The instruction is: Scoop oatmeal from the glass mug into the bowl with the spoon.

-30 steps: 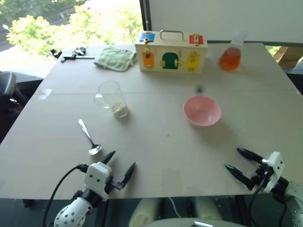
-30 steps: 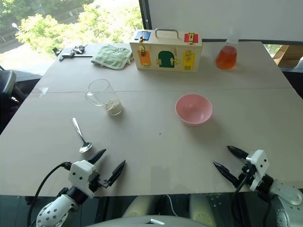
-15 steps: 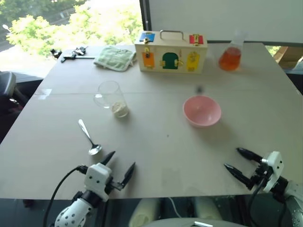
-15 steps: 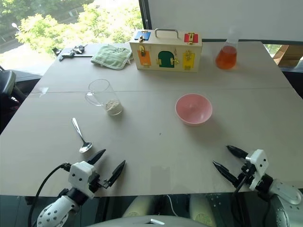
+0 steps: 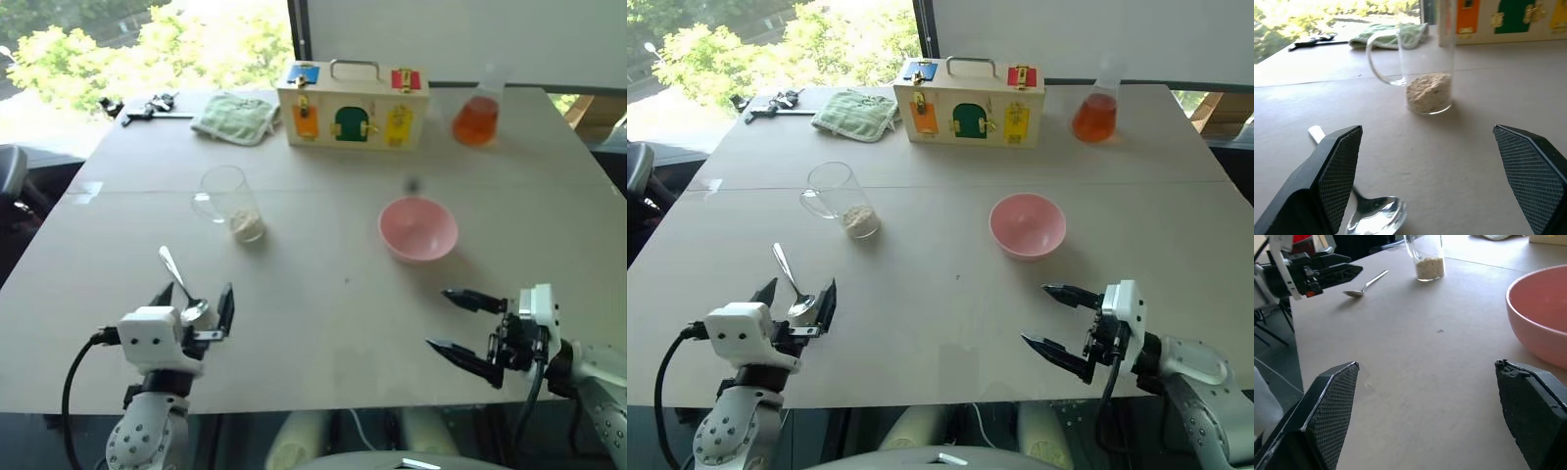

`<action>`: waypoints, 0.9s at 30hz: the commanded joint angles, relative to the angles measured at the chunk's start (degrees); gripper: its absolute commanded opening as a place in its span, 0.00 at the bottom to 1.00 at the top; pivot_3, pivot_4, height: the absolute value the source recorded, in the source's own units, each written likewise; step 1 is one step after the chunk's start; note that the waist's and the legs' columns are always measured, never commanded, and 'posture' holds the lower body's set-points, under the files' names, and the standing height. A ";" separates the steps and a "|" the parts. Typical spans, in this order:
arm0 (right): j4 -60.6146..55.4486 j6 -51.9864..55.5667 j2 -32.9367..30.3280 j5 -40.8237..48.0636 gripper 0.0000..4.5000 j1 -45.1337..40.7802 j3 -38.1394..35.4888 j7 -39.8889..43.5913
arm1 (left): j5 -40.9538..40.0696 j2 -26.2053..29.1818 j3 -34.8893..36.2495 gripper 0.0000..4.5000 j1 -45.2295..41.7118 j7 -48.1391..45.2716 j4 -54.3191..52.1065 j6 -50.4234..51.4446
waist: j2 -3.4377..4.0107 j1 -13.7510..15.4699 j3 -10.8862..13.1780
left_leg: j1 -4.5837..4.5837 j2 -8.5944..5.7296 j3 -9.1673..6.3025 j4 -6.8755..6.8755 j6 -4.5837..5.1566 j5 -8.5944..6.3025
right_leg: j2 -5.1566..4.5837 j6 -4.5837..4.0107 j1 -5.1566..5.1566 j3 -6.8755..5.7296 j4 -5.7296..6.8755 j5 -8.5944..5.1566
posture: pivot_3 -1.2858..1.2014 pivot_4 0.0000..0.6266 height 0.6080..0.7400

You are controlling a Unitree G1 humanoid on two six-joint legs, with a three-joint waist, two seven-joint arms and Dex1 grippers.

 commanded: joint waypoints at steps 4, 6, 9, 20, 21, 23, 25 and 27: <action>-3.77 4.34 -2.23 1.65 1.00 -4.17 2.79 0.01 | -4.96 1.84 7.93 0.99 -8.62 7.39 -3.39 23.06 | -0.14 0.57 0.06 | 0.00 -0.02 -0.12 0.03 -0.21 0.12 | 0.00 0.01 0.01 -0.15 -0.04 0.01 | 0.52 0.24 1.00; -4.48 5.29 -2.58 2.04 1.00 -4.80 3.00 -0.39 | -5.66 3.00 9.44 0.99 -11.95 8.05 -2.54 27.52 | -0.15 0.75 0.07 | -0.01 -0.02 -0.20 0.05 -0.23 0.13 | 0.00 0.01 0.02 -0.24 -0.03 0.02 | 0.52 0.24 1.00; -5.81 6.79 -3.18 2.66 1.00 -5.56 3.21 -1.00 | -5.48 5.87 9.36 0.99 -16.38 7.75 -0.44 33.54 | -0.17 1.02 0.07 | 0.00 -0.03 -0.20 0.05 -0.27 0.15 | 0.01 0.00 0.02 -0.22 -0.02 0.03 | 0.52 0.24 1.00; -7.21 10.47 -3.69 1.12 1.00 -10.53 3.28 -7.09 | -2.56 8.08 5.72 0.99 -25.88 9.05 4.91 45.26 | -0.24 1.22 0.09 | -0.02 -0.05 -0.21 0.05 -0.29 0.16 | -0.01 0.00 -0.01 -0.19 -0.01 0.04 | 0.52 0.24 1.00; -7.30 10.49 -3.63 0.99 1.00 -10.73 3.32 -7.47 | -2.30 7.84 5.39 0.99 -26.30 9.14 5.22 45.76 | -0.24 1.23 0.08 | -0.01 -0.05 -0.21 0.05 -0.29 0.16 | -0.01 0.00 -0.01 -0.19 -0.01 0.04 | 0.52 0.24 1.00; -7.22 9.99 -3.67 0.30 1.00 -10.85 3.42 -7.77 | -1.99 7.64 4.63 0.99 -27.19 8.98 6.11 46.74 | -0.23 1.26 0.08 | -0.01 -0.05 -0.21 0.04 -0.29 0.16 | -0.01 0.00 -0.01 -0.20 -0.01 0.04 | 0.52 0.24 1.00; -7.03 8.10 -3.52 -0.51 1.00 -10.63 3.47 -6.96 | -1.86 7.46 4.35 0.99 -27.91 8.67 6.56 47.70 | -0.22 1.33 0.08 | 0.00 -0.05 -0.21 0.04 -0.30 0.16 | -0.01 0.00 0.00 -0.20 0.01 0.05 | 0.52 0.24 1.00; -7.02 5.72 -3.09 -0.91 1.00 -10.42 3.48 -5.56 | -2.02 7.21 4.39 0.99 -28.43 8.29 6.55 48.84 | -0.22 1.35 0.07 | 0.00 -0.06 -0.21 0.05 -0.30 0.17 | -0.02 0.00 0.00 -0.20 0.02 0.05 | 0.52 0.24 1.00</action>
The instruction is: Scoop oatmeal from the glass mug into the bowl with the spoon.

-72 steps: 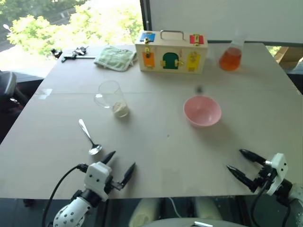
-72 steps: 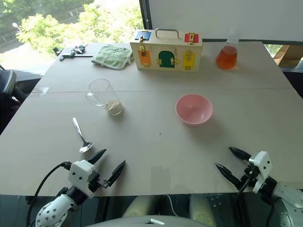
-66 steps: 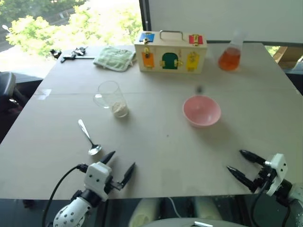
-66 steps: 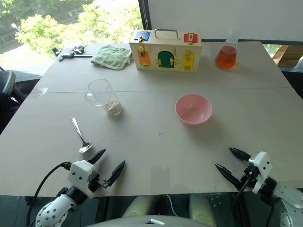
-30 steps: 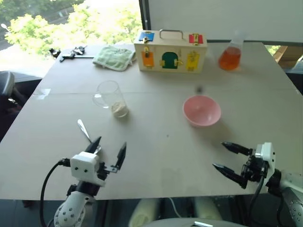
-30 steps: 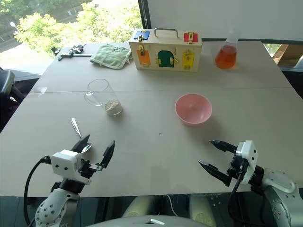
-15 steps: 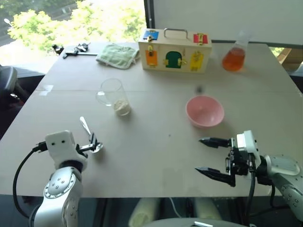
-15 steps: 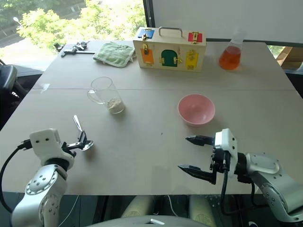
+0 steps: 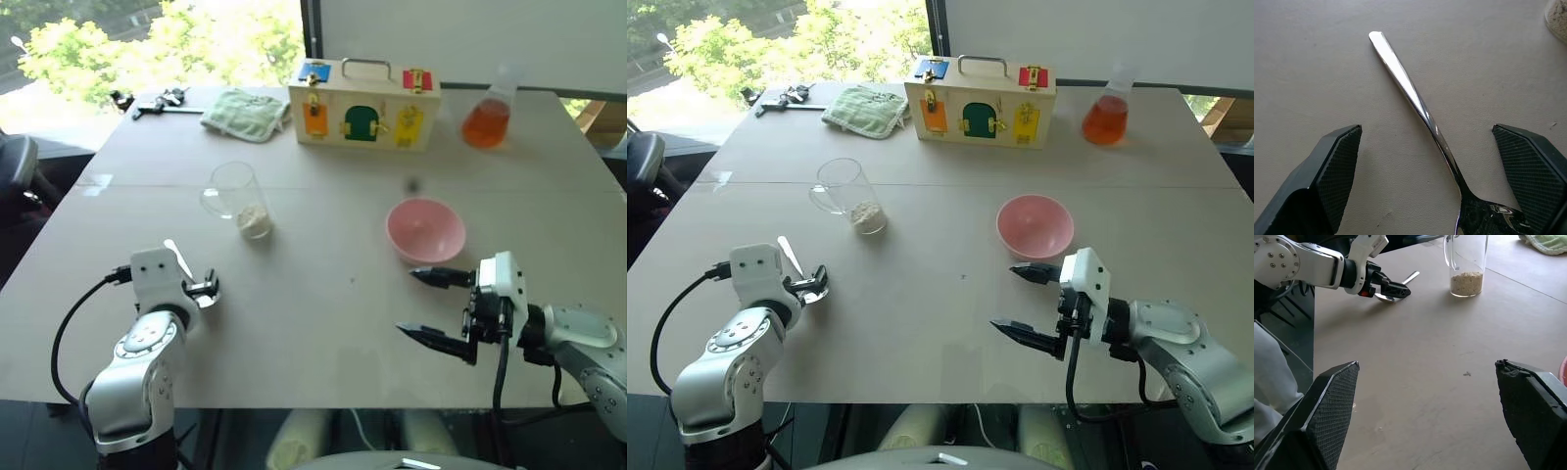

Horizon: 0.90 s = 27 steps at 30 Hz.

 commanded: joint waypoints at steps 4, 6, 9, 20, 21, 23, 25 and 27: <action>-3.16 -7.19 0.95 -1.10 1.00 -0.79 0.05 4.03 | 0.33 -0.50 -0.55 0.99 -0.52 -0.67 0.36 4.67 | 0.04 -0.02 -0.02 | 0.03 0.00 -0.01 0.00 -0.03 0.02 | 0.00 0.00 0.02 -0.01 0.03 0.01 | 0.52 0.24 1.00; -3.33 -7.93 0.69 -2.03 1.00 -1.33 0.76 4.68 | 0.45 -0.53 -0.32 0.99 -0.37 -0.72 0.45 5.56 | 0.07 -0.08 -0.04 | 0.04 0.00 0.00 0.00 -0.03 0.02 | 0.00 0.00 0.02 0.01 0.04 0.01 | 0.52 0.24 1.00; -2.80 -8.06 0.89 -2.43 1.00 -2.33 1.18 4.58 | 0.60 -0.58 0.06 0.99 -0.56 -0.85 0.71 6.02 | 0.11 -0.09 -0.07 | 0.05 0.00 0.00 0.00 -0.04 0.02 | 0.00 0.00 0.02 0.02 0.05 0.01 | 0.52 0.24 1.00; -1.40 -8.64 1.43 -3.48 1.00 -3.71 1.35 5.00 | -0.29 -6.23 6.61 0.01 -2.38 0.77 0.37 12.32 | 0.33 -0.36 -0.21 | 0.08 0.00 0.06 0.00 -0.04 0.03 | 0.01 0.00 0.02 0.08 0.10 0.01 | 0.52 0.24 1.00; -1.31 -8.64 1.47 -3.52 1.00 -3.80 1.34 5.01 | -0.27 -6.33 6.72 0.00 -2.27 0.55 0.26 12.22 | 0.39 -0.43 -0.26 | 0.08 0.00 0.08 0.00 -0.04 0.03 | 0.01 0.00 0.02 0.10 0.10 0.01 | 0.52 0.24 1.00; -1.12 -8.63 1.50 -3.57 1.00 -4.00 1.27 5.05 | -0.50 -6.85 7.07 0.00 -1.87 0.09 0.03 10.82 | 0.50 -0.69 -0.34 | 0.09 0.00 0.10 0.00 -0.04 0.03 | 0.01 0.00 0.03 0.12 0.11 0.01 | 0.52 0.24 1.00; -0.84 -8.74 1.50 -3.69 1.00 -4.16 1.15 5.10 | -1.20 -7.95 7.96 0.00 -1.14 -0.65 -0.29 7.38 | 0.55 -0.91 -0.37 | 0.09 0.00 0.09 -0.01 -0.04 0.03 | 0.01 0.00 0.03 0.12 0.11 0.01 | 0.52 0.24 1.00; -0.40 -8.88 1.52 -3.88 1.00 -4.25 0.92 4.99 | -1.28 -9.38 9.22 0.00 2.50 -2.06 -1.63 -0.12 | 0.56 -1.26 -0.37 | 0.09 0.00 0.12 -0.01 -0.04 0.03 | 0.01 0.00 0.03 0.16 0.11 0.01 | 0.52 0.24 1.00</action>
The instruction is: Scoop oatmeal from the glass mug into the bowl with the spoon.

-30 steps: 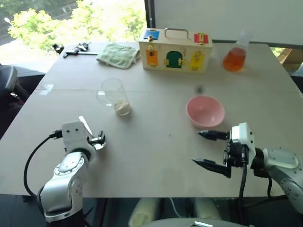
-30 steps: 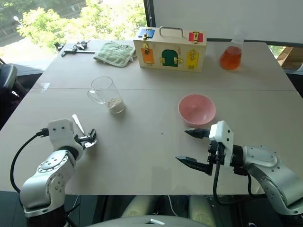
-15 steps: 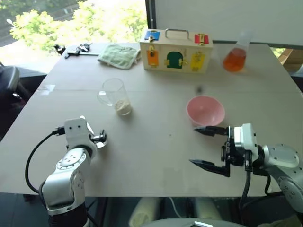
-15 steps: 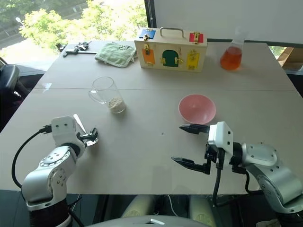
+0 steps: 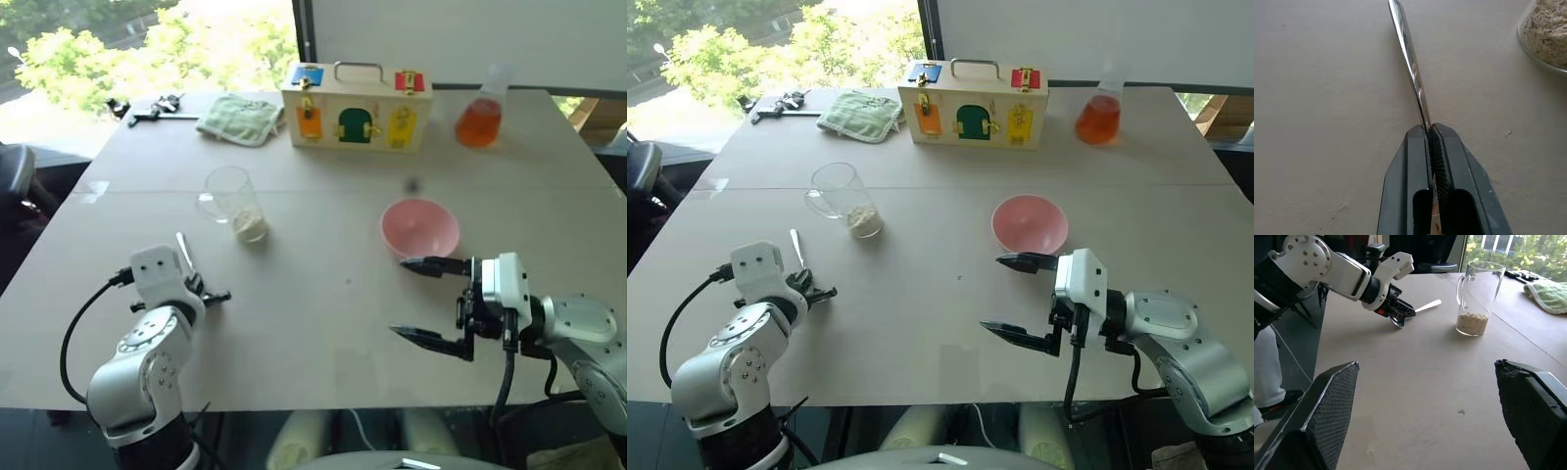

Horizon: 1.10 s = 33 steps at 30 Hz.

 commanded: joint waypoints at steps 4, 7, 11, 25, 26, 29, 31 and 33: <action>0.10 -1.74 0.20 -0.31 1.00 -0.30 -0.94 -0.10 | -2.59 -9.25 6.77 0.00 10.58 -0.60 -2.66 -18.77 | -0.03 -0.54 0.01 | 0.01 0.01 0.11 -0.04 0.02 -0.01 | 0.00 0.00 -0.01 0.12 -0.03 0.00 | 0.52 0.24 1.00; 0.59 -2.04 0.48 -0.73 1.00 -0.04 -0.71 -0.39 | -6.09 -12.70 4.56 0.00 16.81 -6.71 -5.43 -29.05 | -0.16 -0.44 0.06 | -0.05 0.03 0.08 -0.04 0.02 -0.01 | 0.01 0.00 -0.03 0.07 -0.11 0.00 | 0.52 0.24 1.00; 1.18 -1.40 1.09 -0.44 1.00 -0.79 -0.73 -1.04 | -12.18 -13.26 1.28 0.00 22.24 -14.44 -7.07 -36.16 | -0.45 0.21 0.24 | -0.13 0.04 -0.05 -0.03 0.02 -0.02 | -0.01 0.00 -0.01 -0.09 -0.19 0.00 | 0.52 0.24 1.00; 4.28 14.00 6.45 7.87 1.00 -12.18 1.53 -10.06 | -15.83 16.19 -16.48 0.00 25.24 -47.75 -7.55 -46.94 | -0.24 0.23 0.65 | -0.23 0.03 -0.14 -0.06 0.16 -0.09 | -0.03 -0.07 -0.10 -0.19 -0.28 0.08 | 0.52 0.24 1.00; 4.69 16.39 7.55 10.20 1.00 -13.10 1.20 -11.32 | -17.93 18.28 -16.25 0.00 23.92 -49.59 -6.71 -45.96 | -0.24 0.05 0.65 | -0.21 0.03 -0.16 -0.06 0.16 -0.09 | -0.03 -0.09 -0.12 -0.21 -0.28 0.09 | 0.52 0.24 1.00; 7.23 23.47 10.61 16.18 1.00 -16.65 0.62 -14.91 | -22.32 23.91 -17.09 0.00 19.99 -55.50 -4.03 -43.69 | -0.19 -0.47 0.68 | -0.24 0.02 -0.21 -0.08 0.01 0.01 | -0.02 -0.10 -0.12 -0.24 -0.31 0.10 | 0.52 0.24 1.00; 9.48 27.25 12.53 20.55 1.00 -18.30 -0.09 -16.51 | -24.22 26.02 -17.97 0.00 16.36 -58.30 -1.44 -42.81 | -0.17 -0.52 0.70 | -0.30 0.01 -0.14 -0.14 0.03 0.00 | -0.02 -0.09 -0.28 -0.14 -0.29 0.10 | 0.52 0.24 1.00; 11.03 30.64 14.20 25.09 1.00 -19.43 -0.92 -17.87 | -28.17 27.43 -18.50 0.00 12.83 -60.40 0.65 -40.21 | -0.14 -0.51 0.72 | -0.35 0.01 -0.19 -0.16 0.01 0.01 | -0.01 -0.10 -0.34 -0.21 -0.28 0.11 | 0.52 0.24 1.00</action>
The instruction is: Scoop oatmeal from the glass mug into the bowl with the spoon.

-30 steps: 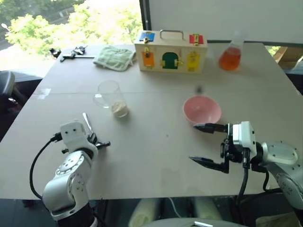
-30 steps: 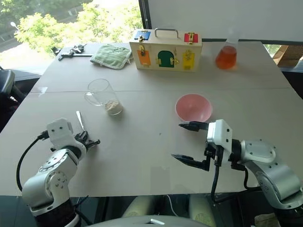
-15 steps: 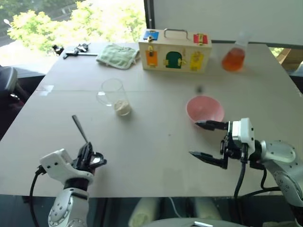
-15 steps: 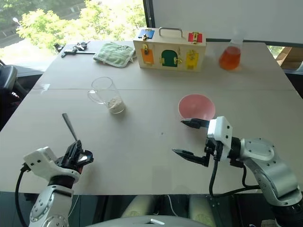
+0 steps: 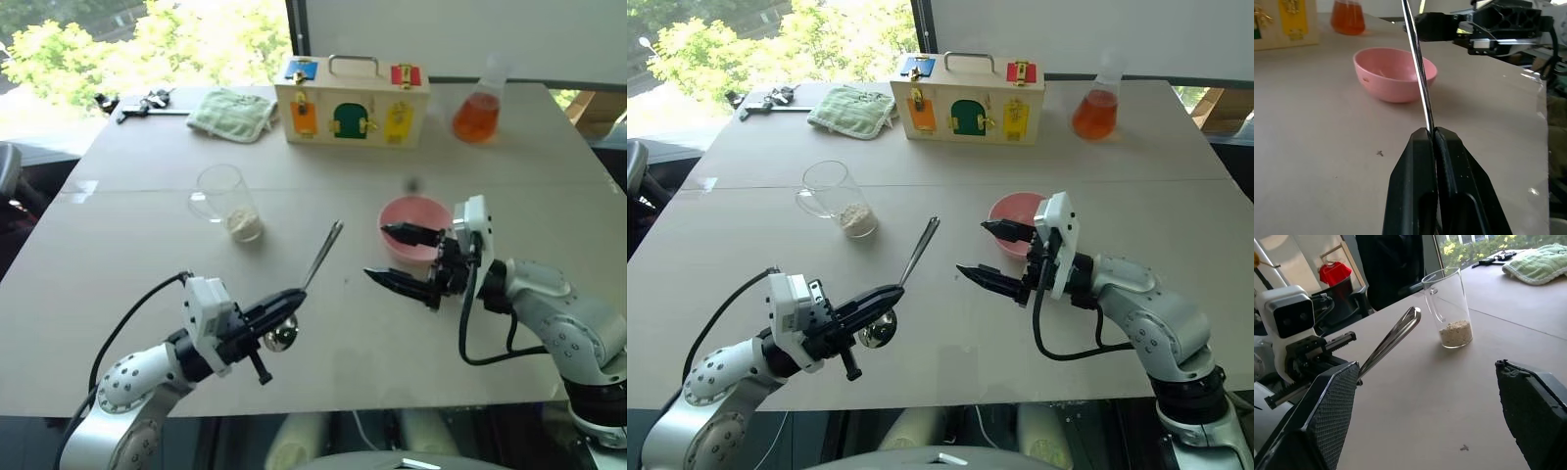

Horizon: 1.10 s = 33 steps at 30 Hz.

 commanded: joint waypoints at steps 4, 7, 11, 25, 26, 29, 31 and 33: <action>1.17 6.74 1.60 8.65 1.00 -3.26 -1.47 -1.83 | -10.38 3.68 -1.50 0.00 -8.79 -6.80 5.06 7.57 | 0.03 0.00 0.02 | -0.03 -0.01 -0.02 0.00 0.01 0.00 | -0.01 0.00 -0.01 -0.01 -0.01 0.00 | 0.52 0.24 1.00; 1.18 8.27 0.54 9.20 1.00 -4.24 -0.46 0.05 | -10.90 5.94 -2.75 0.00 -12.39 -10.88 8.62 9.40 | 0.03 -0.04 0.02 | -0.01 -0.01 -0.01 0.01 0.01 0.00 | -0.01 0.01 -0.01 0.00 0.01 0.01 | 0.52 0.24 1.00; 1.33 9.23 -0.42 8.68 1.00 -5.75 1.15 2.74 | -9.39 7.80 -5.83 0.00 -16.27 -15.87 12.43 9.97 | 0.07 -0.22 0.04 | 0.00 -0.01 -0.01 0.01 0.01 0.00 | 0.00 0.01 -0.01 0.01 0.04 0.00 | 0.52 0.24 1.00; 4.93 7.23 -5.19 1.01 1.00 -11.10 6.65 14.20 | -4.90 8.68 -12.09 0.00 -27.02 -24.15 19.73 10.30 | 0.07 -1.33 0.05 | -0.20 -0.01 -0.05 0.03 0.00 0.01 | -0.01 0.01 -0.22 -0.03 0.06 0.01 | 0.52 0.24 1.00; 5.00 7.07 -4.98 0.58 1.00 -11.26 6.84 14.45 | -4.80 8.57 -12.17 0.00 -27.16 -24.15 19.75 10.32 | 0.07 -1.41 0.05 | -0.28 -0.01 -0.04 0.05 0.00 0.01 | -0.01 0.01 -0.29 -0.01 0.08 0.01 | 0.52 0.24 1.00; 5.24 7.01 -4.02 0.01 1.00 -11.54 6.80 14.38 | -4.55 8.44 -12.35 0.00 -27.28 -24.18 19.49 10.37 | 0.07 -1.53 0.05 | -0.62 -0.02 -0.03 0.15 0.00 0.02 | -0.01 0.02 -0.60 -0.01 0.16 0.02 | 0.52 0.24 1.00; 5.36 7.04 -3.57 -0.13 1.00 -11.58 6.52 14.40 | -4.36 8.49 -12.42 0.00 -27.22 -24.19 19.12 10.41 | 0.07 -1.50 0.05 | -0.63 -0.01 -0.05 0.15 -0.02 0.03 | -0.01 0.02 -0.61 -0.04 0.16 0.02 | 0.52 0.24 1.00; 5.48 7.22 -3.27 -0.03 1.00 -11.67 6.12 14.44 | -4.20 8.50 -12.39 0.00 -27.24 -24.02 19.00 10.35 | 0.07 -1.47 0.05 | -0.64 -0.01 -0.06 0.15 -0.03 0.04 | -0.01 0.02 -0.61 -0.04 0.16 0.02 | 0.52 0.24 1.00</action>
